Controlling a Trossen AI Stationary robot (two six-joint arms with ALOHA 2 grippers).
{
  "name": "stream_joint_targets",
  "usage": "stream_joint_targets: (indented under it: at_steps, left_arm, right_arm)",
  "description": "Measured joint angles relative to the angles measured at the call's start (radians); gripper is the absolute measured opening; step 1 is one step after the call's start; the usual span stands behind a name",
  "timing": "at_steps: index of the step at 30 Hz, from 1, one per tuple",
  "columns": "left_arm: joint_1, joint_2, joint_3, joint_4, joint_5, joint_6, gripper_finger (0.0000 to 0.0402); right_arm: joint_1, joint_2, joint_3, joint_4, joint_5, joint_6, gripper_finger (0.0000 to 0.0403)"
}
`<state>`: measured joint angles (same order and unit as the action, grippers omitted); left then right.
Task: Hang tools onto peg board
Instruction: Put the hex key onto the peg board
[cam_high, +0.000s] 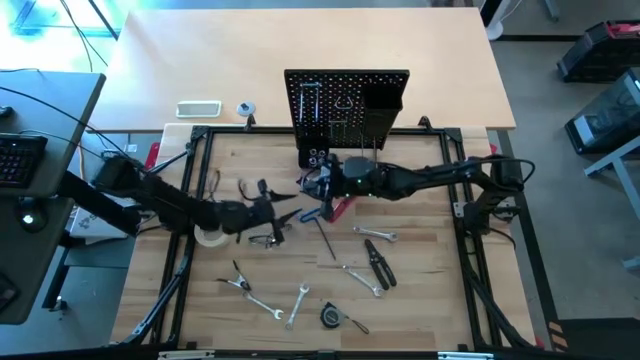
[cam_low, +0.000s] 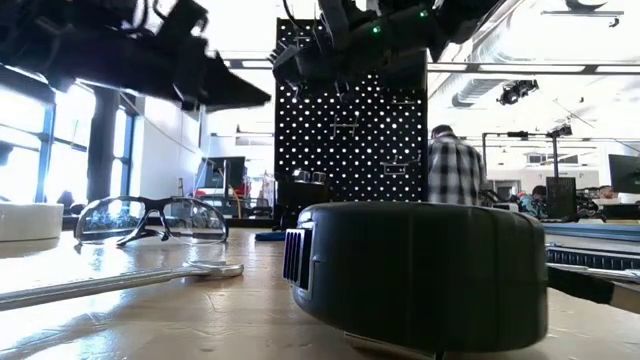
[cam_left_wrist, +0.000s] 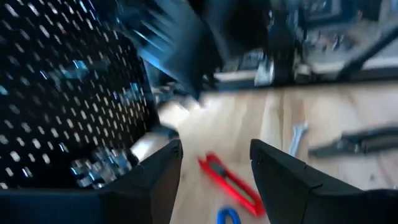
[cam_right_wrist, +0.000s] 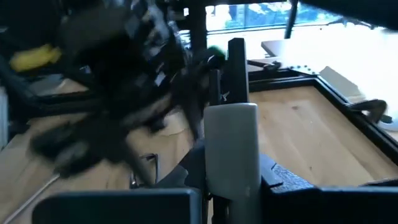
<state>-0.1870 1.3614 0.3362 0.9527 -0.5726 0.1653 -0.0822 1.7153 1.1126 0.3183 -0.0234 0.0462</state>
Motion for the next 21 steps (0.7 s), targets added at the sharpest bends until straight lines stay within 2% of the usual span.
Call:
stream_joint_targets:
  at_steps: [3, 9, 15, 21]
  left_arm:
    - [0.041, -0.101, -0.059, 0.069, 0.087, 0.011, 0.0184]
    - [0.167, -0.218, -0.097, 0.089, 0.370, -0.090, 0.0184]
    - [0.217, -0.200, -0.048, 0.087, 0.489, -0.121, 0.0184]
    - [0.243, -0.150, 0.035, 0.020, 0.555, -0.132, 0.0184]
  right_arm:
    - [0.005, 0.000, 0.000, 0.000, -0.042, -0.013, 0.0041]
    - [0.003, 0.000, 0.000, 0.019, -0.099, -0.030, 0.0041]
    - [0.002, 0.000, 0.000, 0.031, -0.110, -0.051, 0.0041]
    - [0.002, 0.000, 0.000, 0.030, -0.118, -0.054, 0.0041]
